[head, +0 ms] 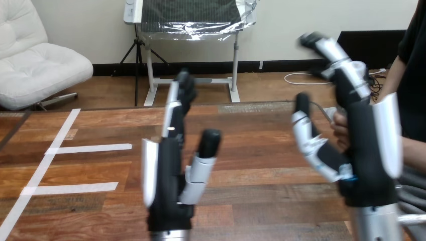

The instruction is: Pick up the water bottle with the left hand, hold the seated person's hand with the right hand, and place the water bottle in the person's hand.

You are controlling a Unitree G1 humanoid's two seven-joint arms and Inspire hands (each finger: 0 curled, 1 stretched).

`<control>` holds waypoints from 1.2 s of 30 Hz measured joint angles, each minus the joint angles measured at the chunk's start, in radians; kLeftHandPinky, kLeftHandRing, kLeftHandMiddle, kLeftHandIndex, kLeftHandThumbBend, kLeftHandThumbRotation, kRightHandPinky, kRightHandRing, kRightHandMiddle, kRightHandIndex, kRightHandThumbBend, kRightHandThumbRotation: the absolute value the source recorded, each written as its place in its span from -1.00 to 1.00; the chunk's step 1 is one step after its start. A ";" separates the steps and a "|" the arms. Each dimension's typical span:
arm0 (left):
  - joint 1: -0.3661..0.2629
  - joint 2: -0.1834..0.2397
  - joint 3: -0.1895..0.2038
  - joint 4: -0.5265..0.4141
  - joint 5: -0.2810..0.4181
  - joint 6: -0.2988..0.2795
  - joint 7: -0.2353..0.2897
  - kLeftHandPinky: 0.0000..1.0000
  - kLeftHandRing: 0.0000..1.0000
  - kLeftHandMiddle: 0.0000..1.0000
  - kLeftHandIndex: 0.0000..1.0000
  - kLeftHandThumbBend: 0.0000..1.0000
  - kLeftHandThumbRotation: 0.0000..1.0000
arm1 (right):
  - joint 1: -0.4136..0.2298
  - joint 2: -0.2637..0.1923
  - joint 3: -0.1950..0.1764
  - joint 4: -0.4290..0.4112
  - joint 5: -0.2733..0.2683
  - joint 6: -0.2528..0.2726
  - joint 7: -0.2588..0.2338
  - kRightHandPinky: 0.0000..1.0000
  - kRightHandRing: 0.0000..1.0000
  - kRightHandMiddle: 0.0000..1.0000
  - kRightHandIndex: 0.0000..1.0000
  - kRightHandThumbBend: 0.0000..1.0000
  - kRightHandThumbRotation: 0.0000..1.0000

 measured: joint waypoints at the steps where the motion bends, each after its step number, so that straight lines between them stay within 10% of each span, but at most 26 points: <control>1: 0.003 0.001 0.005 -0.004 0.000 -0.001 0.002 0.73 0.78 0.84 0.90 0.30 1.00 | 0.001 0.001 0.004 0.007 0.000 -0.003 0.003 0.37 0.75 0.84 0.66 -0.93 -1.00; 19: 0.048 0.026 0.046 -0.066 -0.005 -0.052 0.002 0.62 0.70 0.77 0.87 0.08 1.00 | 0.001 0.001 0.046 0.119 0.070 -0.076 0.060 0.39 0.72 0.79 0.65 -0.88 -0.99; 36: 0.173 0.091 0.034 -0.109 -0.020 -0.080 0.003 0.56 0.66 0.73 0.79 -0.05 1.00 | 0.005 0.006 0.082 0.155 0.096 -0.089 0.106 0.31 0.68 0.80 0.63 -0.76 -0.47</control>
